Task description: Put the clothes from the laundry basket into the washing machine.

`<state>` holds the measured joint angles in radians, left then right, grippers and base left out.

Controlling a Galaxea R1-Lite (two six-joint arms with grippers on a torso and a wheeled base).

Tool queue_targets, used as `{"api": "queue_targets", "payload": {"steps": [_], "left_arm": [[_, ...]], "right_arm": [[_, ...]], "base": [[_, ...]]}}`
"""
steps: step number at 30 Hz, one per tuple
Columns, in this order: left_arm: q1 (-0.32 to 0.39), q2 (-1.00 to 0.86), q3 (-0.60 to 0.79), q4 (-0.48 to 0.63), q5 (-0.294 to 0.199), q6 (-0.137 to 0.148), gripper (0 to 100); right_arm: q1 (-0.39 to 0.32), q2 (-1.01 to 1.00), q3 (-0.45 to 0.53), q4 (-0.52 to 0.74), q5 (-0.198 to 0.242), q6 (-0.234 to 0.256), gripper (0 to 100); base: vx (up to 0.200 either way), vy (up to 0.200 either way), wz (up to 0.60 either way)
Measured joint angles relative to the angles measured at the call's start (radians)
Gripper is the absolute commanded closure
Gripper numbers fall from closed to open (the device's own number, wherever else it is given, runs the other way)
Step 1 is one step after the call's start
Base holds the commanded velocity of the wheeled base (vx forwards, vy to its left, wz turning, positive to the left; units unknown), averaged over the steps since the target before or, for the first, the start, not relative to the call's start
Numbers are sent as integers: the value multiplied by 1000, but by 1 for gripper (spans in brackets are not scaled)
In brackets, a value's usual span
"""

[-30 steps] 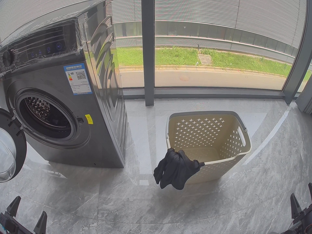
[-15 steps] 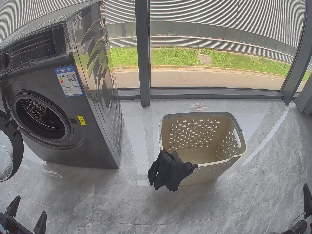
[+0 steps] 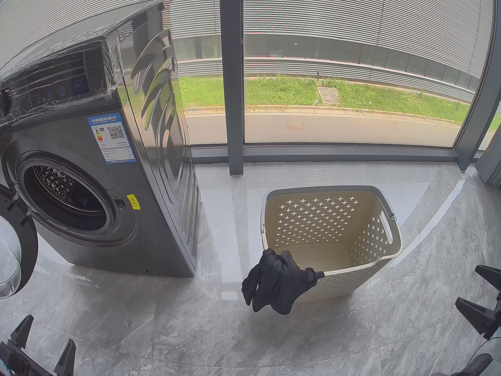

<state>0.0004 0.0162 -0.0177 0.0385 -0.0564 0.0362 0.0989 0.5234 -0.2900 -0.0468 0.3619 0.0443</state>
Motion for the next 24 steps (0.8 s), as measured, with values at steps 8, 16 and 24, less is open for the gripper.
{"api": "queue_targets", "payload": {"steps": [8, 16, 24], "left_arm": [[0, 0, 0, 0, 1, 2, 0], [0, 0, 0, 0, 1, 2, 0], [0, 0, 0, 0, 1, 2, 0]], "right_arm": [[156, 360, -14, -132, 4, 0, 0], [232, 689, -53, -298, -11, 19, 0], [248, 995, -68, -570, -17, 43, 0]], "base": [[0, 0, 0], [0, 0, 0], [0, 0, 0]]}}
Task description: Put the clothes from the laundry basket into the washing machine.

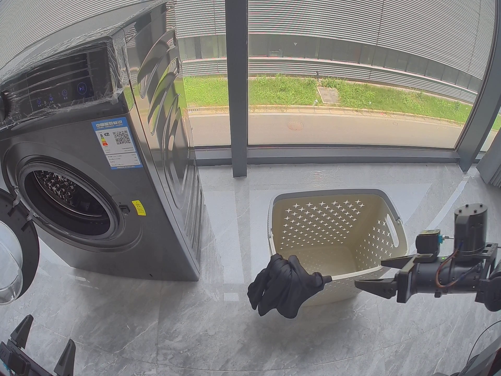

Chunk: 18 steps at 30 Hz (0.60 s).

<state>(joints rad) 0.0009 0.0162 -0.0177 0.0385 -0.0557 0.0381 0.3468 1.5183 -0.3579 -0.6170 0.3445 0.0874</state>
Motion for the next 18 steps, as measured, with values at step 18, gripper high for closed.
{"api": "queue_targets", "payload": {"steps": [18], "left_arm": [[-1, 0, 0, 0, -1, 0, 0]], "right_arm": [[33, 366, -20, -284, -29, 27, 0]], "base": [[33, 0, 0]]}}
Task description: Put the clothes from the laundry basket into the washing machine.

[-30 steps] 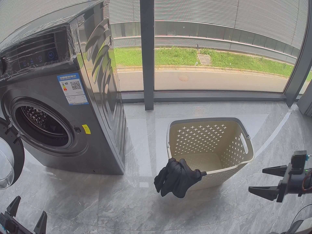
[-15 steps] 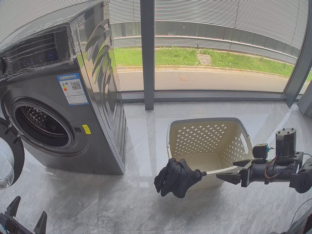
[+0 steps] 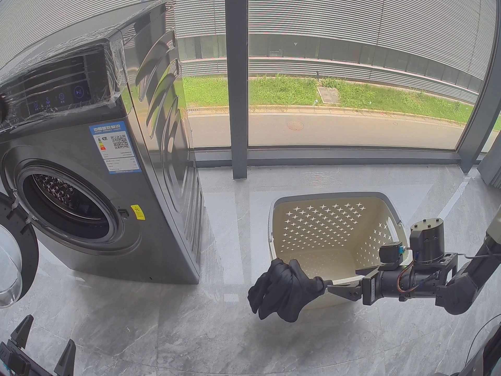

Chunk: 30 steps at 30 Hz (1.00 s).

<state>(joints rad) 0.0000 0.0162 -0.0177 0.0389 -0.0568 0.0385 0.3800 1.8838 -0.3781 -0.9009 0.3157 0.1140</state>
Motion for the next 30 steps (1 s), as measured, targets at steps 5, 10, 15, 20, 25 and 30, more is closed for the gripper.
{"api": "queue_targets", "payload": {"steps": [5, 10, 15, 20, 25, 30], "left_arm": [[0, 0, 0, 0, 0, 0, 0], [0, 0, 0, 0, 0, -2, 0], [1, 0, 0, 0, 0, -4, 0], [2, 0, 0, 0, 0, -5, 0], [1, 0, 0, 0, -1, -5, 0], [1, 0, 0, 0, -1, -6, 0]], "right_arm": [[24, 36, 3, -25, -3, 0, 0], [46, 70, 4, -33, -26, 3, 0], [65, 118, 3, -91, -39, 8, 0], [82, 183, 7, -166, -43, 18, 0], [111, 249, 2, -179, -56, 22, 0], [123, 305, -21, -230, -74, 21, 0]], "base": [[0, 0, 0], [0, 0, 0], [0, 0, 0], [0, 0, 0], [0, 0, 0], [0, 0, 0]]}}
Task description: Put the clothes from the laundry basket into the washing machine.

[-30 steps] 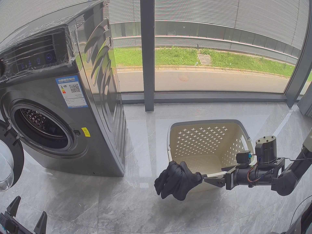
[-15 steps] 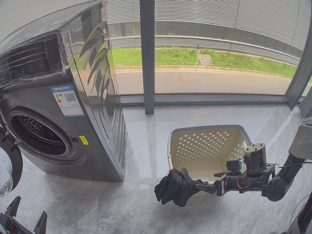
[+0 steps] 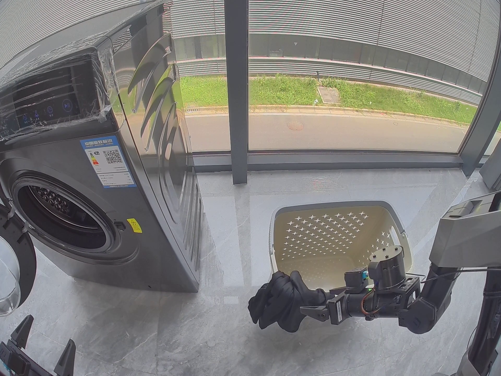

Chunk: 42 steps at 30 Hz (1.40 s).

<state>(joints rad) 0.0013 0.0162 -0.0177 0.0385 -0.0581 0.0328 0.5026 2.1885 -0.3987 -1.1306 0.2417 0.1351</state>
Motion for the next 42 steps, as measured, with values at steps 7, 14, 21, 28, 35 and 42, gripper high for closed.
{"api": "queue_targets", "payload": {"steps": [7, 14, 21, 28, 35, 42], "left_arm": [[0, 0, 0, 0, 1, -2, 0], [0, 0, 0, 0, 1, -4, 0], [0, 0, 0, 0, 4, -9, 0], [0, 0, 0, 0, 5, -10, 0], [0, 0, 0, 0, 4, -10, 0], [0, 0, 0, 0, 5, -10, 0]], "right_arm": [[7, 74, -25, -59, -4, -1, 0], [15, 105, -51, -62, -13, -1, 0], [26, 119, -65, -61, -25, -2, 100], [27, 121, -66, -63, -23, 0, 100], [27, 72, -42, -62, -23, 1, 100], [18, -44, 5, -55, -23, 7, 100]], "base": [[0, 0, 0], [0, 0, 0], [0, 0, 0], [0, 0, 0], [0, 0, 0], [0, 0, 0]]}}
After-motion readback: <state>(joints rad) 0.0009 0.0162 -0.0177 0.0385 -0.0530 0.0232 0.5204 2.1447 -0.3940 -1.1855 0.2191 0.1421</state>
